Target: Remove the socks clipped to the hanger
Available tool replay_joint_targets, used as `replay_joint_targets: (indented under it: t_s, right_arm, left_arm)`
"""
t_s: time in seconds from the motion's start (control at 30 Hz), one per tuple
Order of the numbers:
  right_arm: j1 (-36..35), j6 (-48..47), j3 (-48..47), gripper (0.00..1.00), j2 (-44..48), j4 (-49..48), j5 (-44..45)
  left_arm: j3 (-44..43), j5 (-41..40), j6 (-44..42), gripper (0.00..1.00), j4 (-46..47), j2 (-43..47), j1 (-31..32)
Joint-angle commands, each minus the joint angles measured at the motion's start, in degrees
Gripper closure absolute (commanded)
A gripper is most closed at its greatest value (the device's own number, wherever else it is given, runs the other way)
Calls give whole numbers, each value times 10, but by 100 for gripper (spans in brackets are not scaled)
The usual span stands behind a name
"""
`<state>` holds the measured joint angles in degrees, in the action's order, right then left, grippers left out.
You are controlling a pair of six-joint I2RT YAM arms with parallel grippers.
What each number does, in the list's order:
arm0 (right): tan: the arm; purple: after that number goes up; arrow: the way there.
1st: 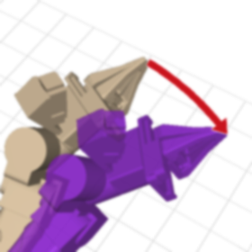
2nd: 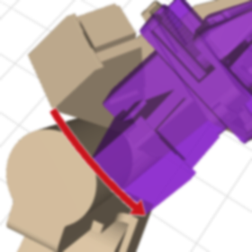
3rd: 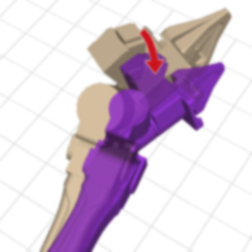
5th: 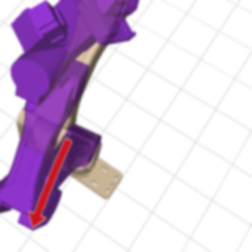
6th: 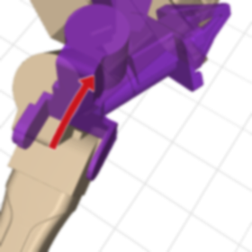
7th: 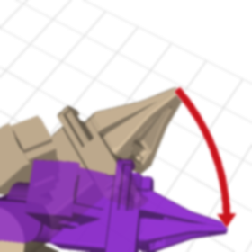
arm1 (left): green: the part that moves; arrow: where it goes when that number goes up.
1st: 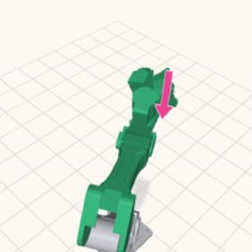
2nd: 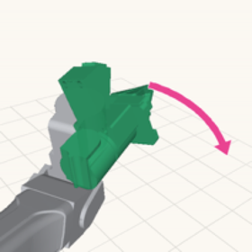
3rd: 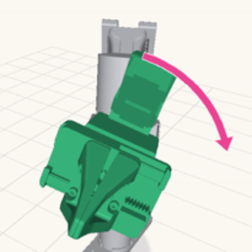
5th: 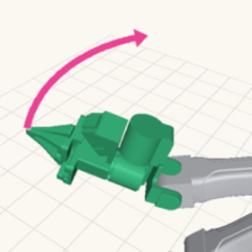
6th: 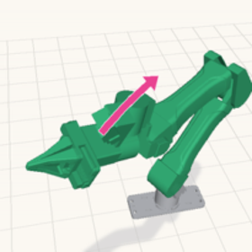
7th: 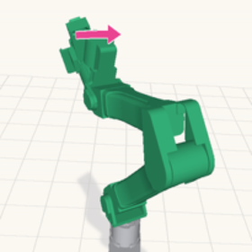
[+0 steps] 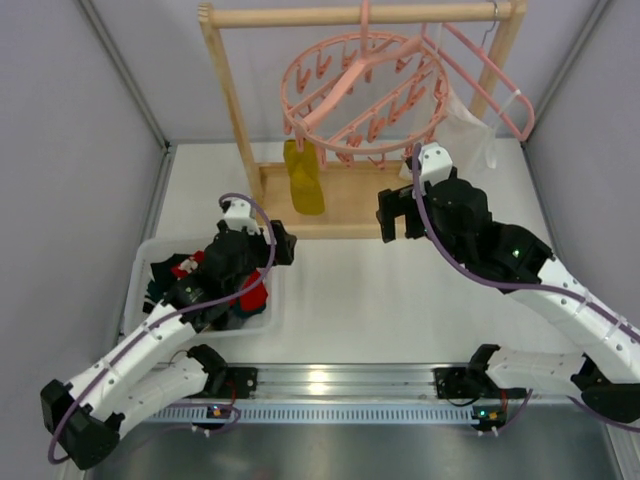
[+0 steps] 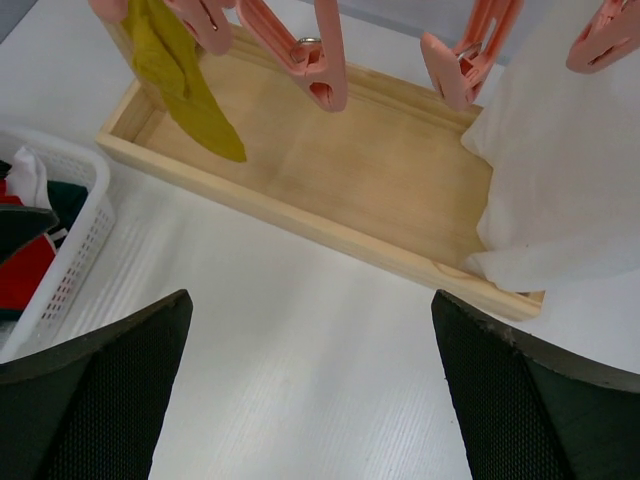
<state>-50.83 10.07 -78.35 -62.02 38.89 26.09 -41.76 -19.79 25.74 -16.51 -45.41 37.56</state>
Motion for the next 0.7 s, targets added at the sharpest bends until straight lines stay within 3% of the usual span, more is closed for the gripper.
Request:
replay_joint_targets:
  t_s: [0.0,0.13,0.17,0.3,0.5,0.57,0.67]
  right_arm:
    - [2,7,15,0,33,-43,-32]
    - [3,0,36,1,58,-48,-50]
    - [3,-3,39,1,62,-46,-51]
    - [3,-11,69,1,84,-55,-61]
    - [4,-29,88,1,93,-57,-82]
    - [4,-38,93,1,93,-57,-90]
    - [4,-48,95,1,93,-50,-101]
  left_arm:
    - [42,89,-88,1,210,-32,-2]
    - [85,141,-136,1,382,-74,-21]
    - [86,186,-139,1,415,-86,-42]
    - [51,269,-179,1,472,-192,-90]
    - [5,404,-122,2,560,-323,-213]
    - [-2,463,-96,2,628,-366,-250]
    - [-44,539,-95,2,649,-418,-260]
